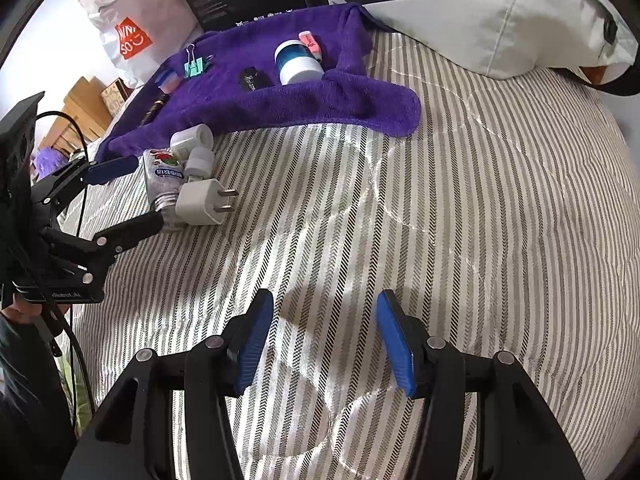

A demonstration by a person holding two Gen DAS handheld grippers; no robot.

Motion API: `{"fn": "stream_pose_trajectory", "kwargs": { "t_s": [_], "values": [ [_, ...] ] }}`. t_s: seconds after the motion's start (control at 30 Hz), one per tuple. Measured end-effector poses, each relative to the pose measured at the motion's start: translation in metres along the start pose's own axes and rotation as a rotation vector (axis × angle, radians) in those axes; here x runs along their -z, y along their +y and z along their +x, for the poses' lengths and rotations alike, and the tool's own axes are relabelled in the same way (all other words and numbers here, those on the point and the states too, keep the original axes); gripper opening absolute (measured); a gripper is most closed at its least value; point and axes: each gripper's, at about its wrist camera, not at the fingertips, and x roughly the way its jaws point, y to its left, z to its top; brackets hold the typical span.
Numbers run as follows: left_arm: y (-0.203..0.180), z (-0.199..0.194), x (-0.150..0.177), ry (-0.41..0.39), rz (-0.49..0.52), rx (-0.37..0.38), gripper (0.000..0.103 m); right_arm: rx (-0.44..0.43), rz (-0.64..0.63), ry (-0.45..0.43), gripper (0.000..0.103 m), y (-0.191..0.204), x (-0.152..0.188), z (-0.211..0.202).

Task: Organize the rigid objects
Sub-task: 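Grasp the clear pill bottle with the left gripper, then grasp the white charger plug with the right gripper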

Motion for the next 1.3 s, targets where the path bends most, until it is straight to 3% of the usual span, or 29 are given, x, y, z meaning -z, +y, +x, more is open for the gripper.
{"fn": "stream_pose_trajectory", "kwargs": {
  "t_s": [0.2,0.27,0.33,0.57,0.9,1.13,1.3],
  "values": [
    [-0.001,0.011,-0.003,0.013,-0.003,0.000,0.090,0.005,-0.006,0.002,0.057,0.002,-0.004,0.003],
    [0.003,0.010,-0.003,0.007,-0.032,0.021,0.080,0.007,-0.008,0.003,0.057,0.002,-0.005,0.003],
    [0.008,0.009,-0.002,0.011,-0.066,0.032,0.080,0.009,-0.005,0.003,0.057,0.002,-0.006,0.003],
    [0.022,-0.002,0.012,0.028,-0.082,-0.051,0.080,-0.023,-0.016,-0.020,0.057,0.017,-0.013,0.002],
    [0.064,-0.017,0.049,0.047,-0.229,-0.098,0.080,-0.074,-0.051,-0.069,0.057,0.068,-0.034,0.010],
    [0.077,-0.022,0.061,0.033,-0.283,-0.086,0.080,-0.020,-0.060,-0.083,0.056,0.088,-0.040,0.026],
    [0.078,-0.023,0.063,0.022,-0.302,-0.069,0.080,0.031,-0.055,-0.081,0.046,0.091,-0.040,0.036]
  ]
}}
